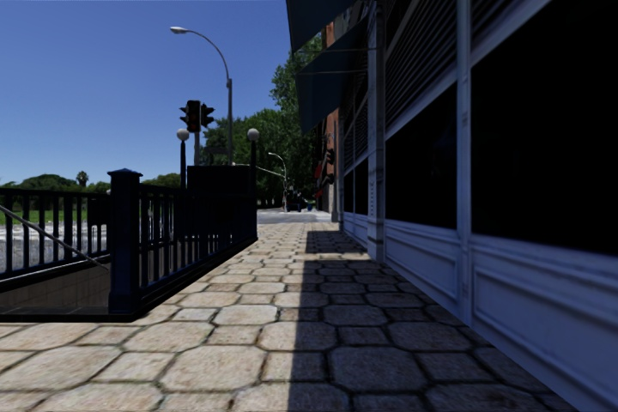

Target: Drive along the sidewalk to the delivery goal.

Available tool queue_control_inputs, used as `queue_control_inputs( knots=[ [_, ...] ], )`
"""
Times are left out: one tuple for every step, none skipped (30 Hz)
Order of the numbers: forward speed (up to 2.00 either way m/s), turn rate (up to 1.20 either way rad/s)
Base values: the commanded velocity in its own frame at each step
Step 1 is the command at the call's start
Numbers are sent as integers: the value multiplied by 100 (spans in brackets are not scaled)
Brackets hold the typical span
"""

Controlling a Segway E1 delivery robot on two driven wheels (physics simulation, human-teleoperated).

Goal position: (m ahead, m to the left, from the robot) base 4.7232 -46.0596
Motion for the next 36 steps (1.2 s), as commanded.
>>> queue_control_inputs(
  knots=[
    [199,0],
    [200,0],
    [200,0],
    [200,0],
    [200,0],
    [200,0],
    [200,0],
    [200,0],
    [200,0],
    [200,0],
    [200,0],
    [200,0],
    [200,0],
    [200,0],
    [200,0],
    [200,0],
    [200,0],
    [200,0],
    [200,0],
    [200,0],
    [200,0],
    [200,0],
    [200,0],
    [200,0],
    [200,0],
    [200,0],
    [200,0],
    [200,0],
    [200,0],
    [200,0],
    [200,0],
    [200,0],
    [200,0],
    [200,0],
    [200,0],
    [200,0]
  ],
)
